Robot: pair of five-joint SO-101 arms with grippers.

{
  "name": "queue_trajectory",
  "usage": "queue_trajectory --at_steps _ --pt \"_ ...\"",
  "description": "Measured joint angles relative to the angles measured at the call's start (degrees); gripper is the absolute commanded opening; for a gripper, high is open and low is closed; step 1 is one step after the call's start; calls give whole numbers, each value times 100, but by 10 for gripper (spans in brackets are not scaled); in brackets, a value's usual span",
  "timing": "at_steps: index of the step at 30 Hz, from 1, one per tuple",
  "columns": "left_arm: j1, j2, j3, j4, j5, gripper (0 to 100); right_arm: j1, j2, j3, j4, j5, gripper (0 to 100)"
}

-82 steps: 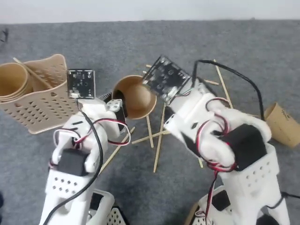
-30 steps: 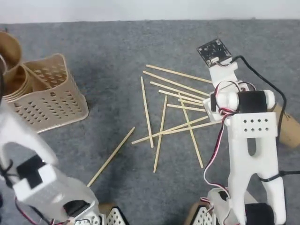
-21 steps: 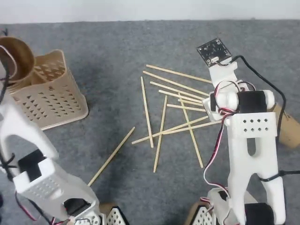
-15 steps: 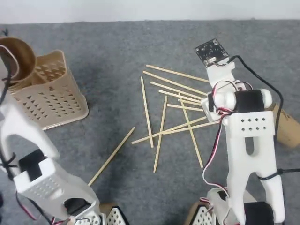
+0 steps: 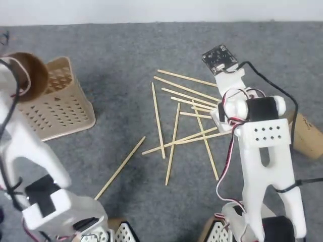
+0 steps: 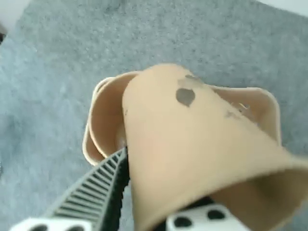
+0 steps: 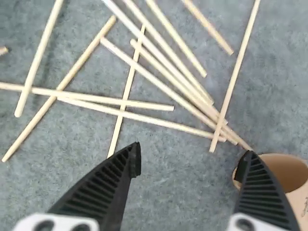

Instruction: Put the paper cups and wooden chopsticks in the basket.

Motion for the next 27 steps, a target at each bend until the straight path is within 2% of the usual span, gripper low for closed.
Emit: queue_trajectory --at_steps 14,16,22,27 --pt "-404 -9 -97 0 114 13 -9 0 360 -290 9 317" --pt "-457 -9 -97 0 114 54 -9 0 360 -290 9 317" --pt "-607 -18 -149 0 114 278 0 0 360 -290 9 317" --pt "-668 -18 -149 -123 114 290 -9 0 360 -290 9 317"
